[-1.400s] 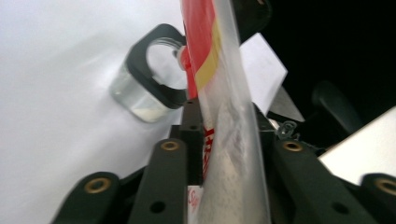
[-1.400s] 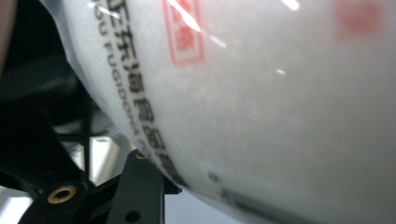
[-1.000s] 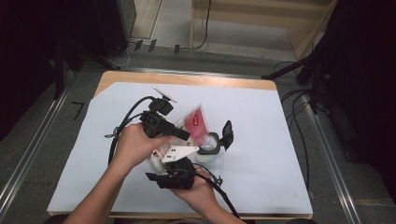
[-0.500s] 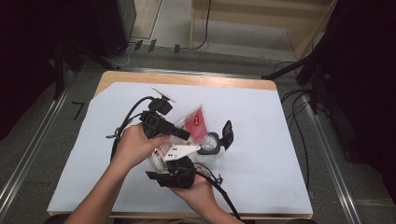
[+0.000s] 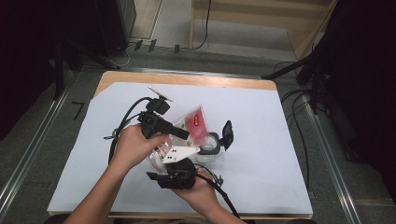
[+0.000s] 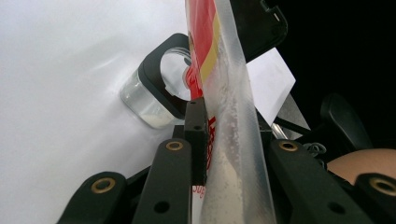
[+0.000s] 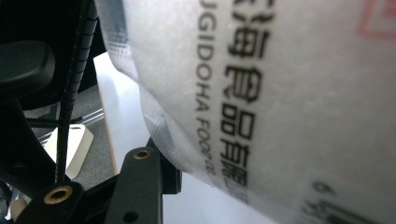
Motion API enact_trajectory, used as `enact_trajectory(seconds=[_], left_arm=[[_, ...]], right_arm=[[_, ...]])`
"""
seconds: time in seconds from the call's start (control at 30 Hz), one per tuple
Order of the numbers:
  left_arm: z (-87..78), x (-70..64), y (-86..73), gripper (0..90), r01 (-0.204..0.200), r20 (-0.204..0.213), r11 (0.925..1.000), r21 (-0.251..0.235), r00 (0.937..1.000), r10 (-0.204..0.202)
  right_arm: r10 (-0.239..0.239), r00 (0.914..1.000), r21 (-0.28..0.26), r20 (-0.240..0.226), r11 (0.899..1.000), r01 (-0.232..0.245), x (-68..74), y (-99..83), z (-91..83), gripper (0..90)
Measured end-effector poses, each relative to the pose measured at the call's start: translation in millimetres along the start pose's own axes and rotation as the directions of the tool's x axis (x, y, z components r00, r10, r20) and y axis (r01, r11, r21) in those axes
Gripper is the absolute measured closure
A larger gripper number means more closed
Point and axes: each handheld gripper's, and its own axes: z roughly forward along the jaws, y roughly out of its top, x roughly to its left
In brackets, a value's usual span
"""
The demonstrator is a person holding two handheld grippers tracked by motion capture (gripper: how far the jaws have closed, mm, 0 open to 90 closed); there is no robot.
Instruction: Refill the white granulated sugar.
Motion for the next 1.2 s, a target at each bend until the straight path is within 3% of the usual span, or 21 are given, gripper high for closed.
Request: enact_trajectory(seconds=[0.3, 0.6, 0.73, 1.0, 1.2], left_arm=[[-0.8, -3.3, 2.0, 77.4, -0.029, -0.011, 0.9995, -0.01, 0.9995, 0.028], [-1.0, -5.0, 3.6, 75.3, -0.031, -0.016, 0.9995, -0.007, 0.9994, 0.031], [-1.4, -8.7, 3.9, 72.8, -0.044, -0.032, 0.9989, -0.012, 0.9985, 0.044], [-5.5, -9.8, 3.2, 68.9, -0.056, -0.032, 0.9981, -0.027, 0.9979, 0.055], [-5.3, -11.9, 2.7, 73.6, -0.058, -0.05, 0.9978, -0.032, 0.9972, 0.056]], right_arm=[[0.001, 1.0, -0.002, -0.004, 1.0, -0.001, -0.8, 1.6, -0.6, 61.2], [0.009, 1.0, -0.002, -0.004, 1.0, -0.009, -1.4, 2.6, -0.9, 61.7], [0.039, 0.9986, -0.007, -0.034, 0.999, -0.039, -3.4, 3.5, -1.8, 61.8], [0.09, 0.9946, -0.039, -0.052, 0.995, -0.093, -7.5, 5.8, -4.5, 61.7], [0.08, 0.9958, -0.039, -0.044, 0.996, -0.082, -6.6, 7.6, -6.4, 61.6]])
